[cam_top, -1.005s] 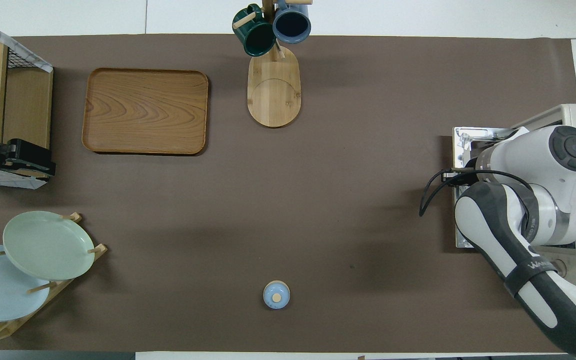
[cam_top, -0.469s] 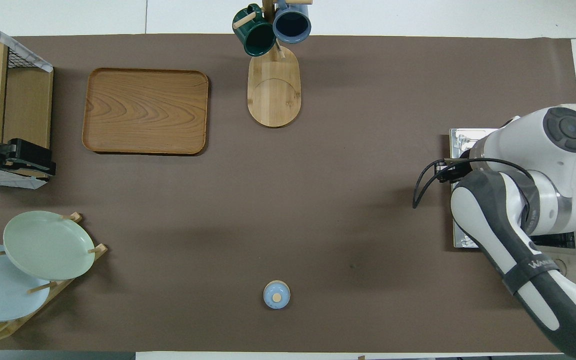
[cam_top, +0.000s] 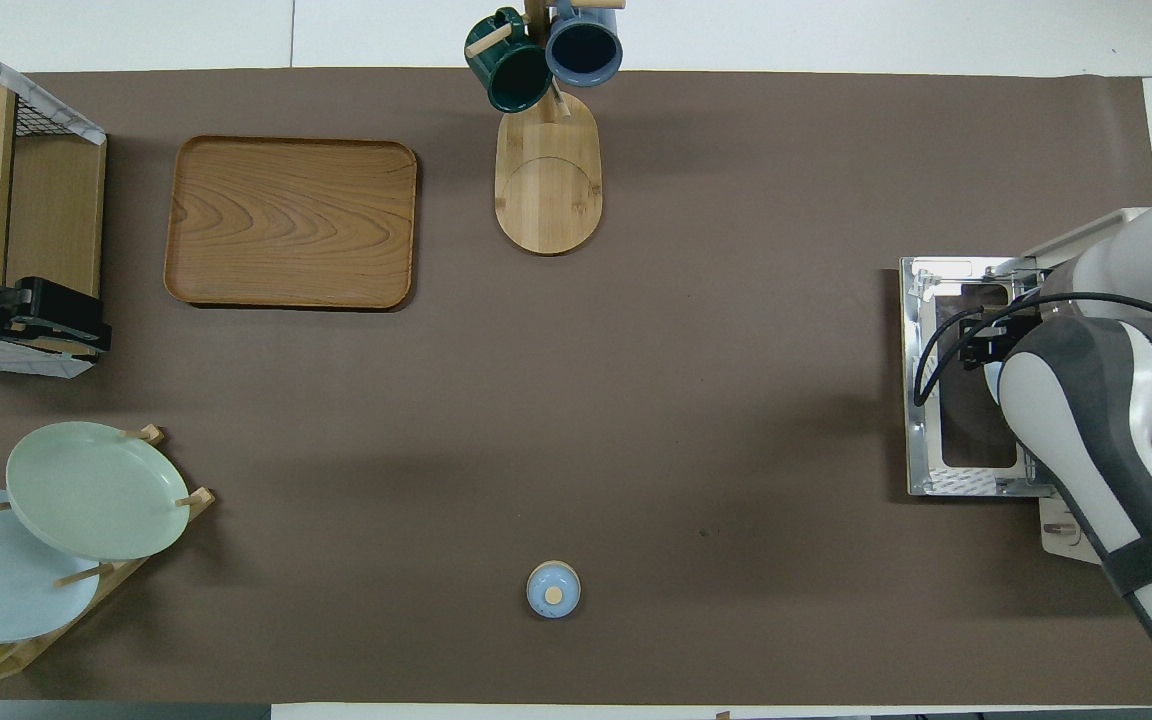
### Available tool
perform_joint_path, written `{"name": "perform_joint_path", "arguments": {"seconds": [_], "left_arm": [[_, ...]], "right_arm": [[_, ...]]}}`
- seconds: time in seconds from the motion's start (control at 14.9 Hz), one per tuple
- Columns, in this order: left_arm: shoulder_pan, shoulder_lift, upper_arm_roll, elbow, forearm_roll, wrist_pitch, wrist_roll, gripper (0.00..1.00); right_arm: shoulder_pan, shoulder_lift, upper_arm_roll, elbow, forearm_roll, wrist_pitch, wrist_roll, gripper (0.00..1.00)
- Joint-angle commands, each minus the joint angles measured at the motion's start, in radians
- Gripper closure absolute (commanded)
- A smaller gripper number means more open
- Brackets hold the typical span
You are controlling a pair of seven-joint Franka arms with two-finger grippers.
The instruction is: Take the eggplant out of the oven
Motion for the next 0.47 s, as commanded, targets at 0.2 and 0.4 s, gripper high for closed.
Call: {"name": "perform_joint_path", "arguments": {"seconds": [0.2,0.4], "left_arm": [[0.017,-0.007,-0.01,-0.003,-0.008,-0.004,0.002,0.0],[0.017,-0.007,-0.012,-0.003,-0.007,-0.004,0.002,0.0]], "right_arm": [[-0.05,-0.04,0.007,-0.15,-0.016,0.183,-0.1,0.61],[-0.056,-0.044,0.007,-0.16,-0.016,0.193,-0.109,0.93]]}}
